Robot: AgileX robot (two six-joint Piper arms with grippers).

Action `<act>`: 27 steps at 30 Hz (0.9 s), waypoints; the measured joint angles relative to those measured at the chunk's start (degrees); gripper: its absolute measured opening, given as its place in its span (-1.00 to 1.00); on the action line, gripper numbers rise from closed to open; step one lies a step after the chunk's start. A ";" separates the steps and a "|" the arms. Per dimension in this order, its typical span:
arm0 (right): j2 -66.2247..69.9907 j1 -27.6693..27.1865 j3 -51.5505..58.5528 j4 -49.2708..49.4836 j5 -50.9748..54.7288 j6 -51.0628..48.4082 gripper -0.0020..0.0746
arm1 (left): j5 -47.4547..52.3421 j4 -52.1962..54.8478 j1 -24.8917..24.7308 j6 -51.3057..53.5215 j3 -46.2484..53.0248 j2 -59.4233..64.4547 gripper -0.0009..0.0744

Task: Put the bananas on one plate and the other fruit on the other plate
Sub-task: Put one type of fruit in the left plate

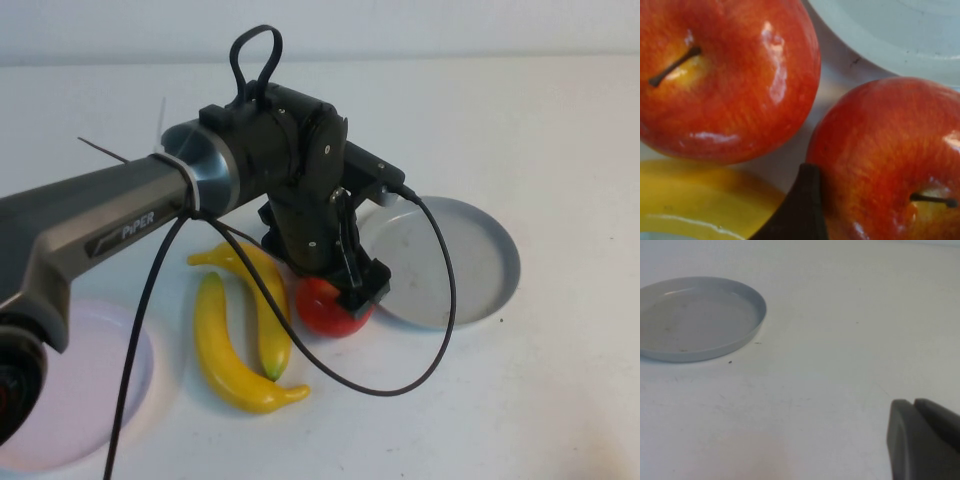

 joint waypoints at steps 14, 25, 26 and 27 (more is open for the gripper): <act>0.00 0.00 0.00 0.00 0.00 0.00 -0.99 | 6.73 -0.13 0.00 -1.79 -0.38 0.01 0.57; 0.00 0.00 0.00 0.00 0.00 0.00 -0.99 | 10.79 -0.37 0.00 -2.91 -3.20 -5.09 0.57; 0.00 0.00 0.00 0.00 0.00 0.00 -0.99 | 10.79 -0.37 0.00 -2.94 -3.59 -6.12 0.57; 0.00 0.00 0.00 0.00 0.00 0.00 -0.99 | 10.93 -0.06 0.00 -3.08 -3.87 -7.18 0.57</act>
